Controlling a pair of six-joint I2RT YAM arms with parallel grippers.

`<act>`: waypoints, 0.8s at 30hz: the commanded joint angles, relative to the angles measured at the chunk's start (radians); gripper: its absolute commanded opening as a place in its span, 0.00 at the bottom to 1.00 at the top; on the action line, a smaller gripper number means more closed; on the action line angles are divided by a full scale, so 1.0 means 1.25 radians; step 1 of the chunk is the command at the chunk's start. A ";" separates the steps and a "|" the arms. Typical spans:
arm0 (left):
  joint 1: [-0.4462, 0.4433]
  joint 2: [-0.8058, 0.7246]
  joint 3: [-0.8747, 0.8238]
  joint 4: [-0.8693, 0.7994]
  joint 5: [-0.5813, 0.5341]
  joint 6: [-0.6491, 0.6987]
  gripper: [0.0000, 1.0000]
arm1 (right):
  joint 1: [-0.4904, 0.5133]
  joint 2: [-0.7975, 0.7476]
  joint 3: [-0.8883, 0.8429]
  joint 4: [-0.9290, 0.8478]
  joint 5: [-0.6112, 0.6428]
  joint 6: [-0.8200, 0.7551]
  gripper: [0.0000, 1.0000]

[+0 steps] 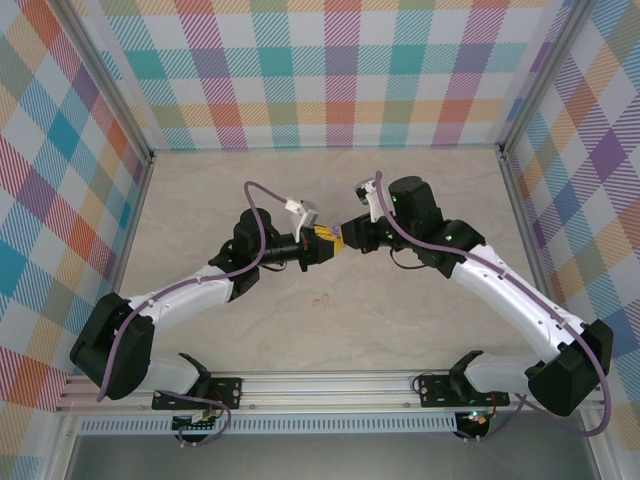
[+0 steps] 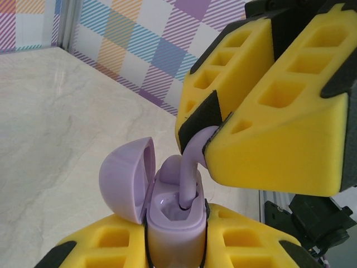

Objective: Insert wireless bluetooth earbuds into charging case

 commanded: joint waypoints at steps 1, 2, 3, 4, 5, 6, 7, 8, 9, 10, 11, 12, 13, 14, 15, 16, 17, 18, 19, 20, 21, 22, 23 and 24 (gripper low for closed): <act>-0.004 0.003 0.031 0.017 -0.010 0.008 0.08 | 0.014 0.006 0.027 -0.030 -0.014 -0.015 0.24; -0.002 0.003 0.033 0.013 -0.010 0.011 0.08 | 0.014 0.005 0.028 -0.029 -0.008 -0.016 0.24; -0.004 0.003 0.033 0.008 -0.010 0.013 0.09 | 0.015 0.004 0.030 -0.031 -0.002 -0.017 0.24; -0.004 0.002 0.035 0.002 -0.007 0.019 0.08 | 0.015 0.003 0.033 -0.031 0.003 -0.019 0.24; -0.003 0.001 0.036 -0.007 -0.006 0.029 0.08 | 0.016 0.004 0.037 -0.035 0.005 -0.023 0.24; -0.004 0.000 0.039 -0.017 -0.008 0.035 0.08 | 0.018 0.006 0.043 -0.041 0.009 -0.027 0.24; -0.003 -0.002 0.040 -0.024 -0.009 0.039 0.08 | 0.019 0.008 0.048 -0.046 0.012 -0.030 0.24; -0.003 -0.003 0.040 -0.031 -0.008 0.049 0.08 | 0.021 0.012 0.055 -0.056 0.016 -0.035 0.24; -0.004 -0.006 0.040 -0.036 -0.009 0.059 0.08 | 0.023 0.014 0.061 -0.063 0.022 -0.039 0.24; -0.003 -0.007 0.040 -0.042 -0.010 0.066 0.08 | 0.025 0.017 0.065 -0.068 0.025 -0.043 0.24; -0.004 -0.009 0.042 -0.052 -0.012 0.077 0.08 | 0.026 0.019 0.068 -0.073 0.026 -0.046 0.24; -0.004 -0.010 0.043 -0.060 -0.010 0.088 0.08 | 0.028 0.020 0.071 -0.079 0.030 -0.048 0.24; -0.005 -0.011 0.045 -0.065 -0.011 0.094 0.08 | 0.030 0.022 0.073 -0.083 0.032 -0.050 0.24; -0.004 -0.012 0.045 -0.070 -0.011 0.100 0.08 | 0.031 0.023 0.076 -0.087 0.034 -0.052 0.24; -0.005 -0.014 0.048 -0.075 -0.009 0.106 0.08 | 0.032 0.024 0.076 -0.089 0.035 -0.053 0.24; -0.005 -0.013 0.049 -0.079 -0.007 0.111 0.08 | 0.032 0.025 0.076 -0.090 0.035 -0.054 0.24; -0.005 -0.013 0.050 -0.084 -0.007 0.117 0.08 | 0.033 0.025 0.077 -0.092 0.036 -0.054 0.24; -0.005 -0.013 0.052 -0.090 -0.008 0.121 0.07 | 0.034 0.026 0.078 -0.093 0.036 -0.054 0.24; -0.005 -0.013 0.054 -0.094 -0.007 0.124 0.07 | 0.035 0.027 0.080 -0.093 0.037 -0.054 0.24; -0.005 -0.013 0.056 -0.099 -0.008 0.129 0.07 | 0.036 0.027 0.081 -0.094 0.037 -0.056 0.24; -0.004 -0.012 0.057 -0.099 -0.007 0.130 0.07 | 0.037 0.028 0.082 -0.097 0.038 -0.056 0.24; -0.006 -0.012 0.056 -0.100 -0.004 0.133 0.07 | 0.037 0.030 0.083 -0.098 0.039 -0.058 0.24; -0.006 -0.012 0.058 -0.100 0.000 0.136 0.07 | 0.038 0.032 0.086 -0.102 0.038 -0.060 0.24; -0.007 -0.012 0.058 -0.102 0.000 0.140 0.07 | 0.038 0.037 0.090 -0.106 0.037 -0.060 0.24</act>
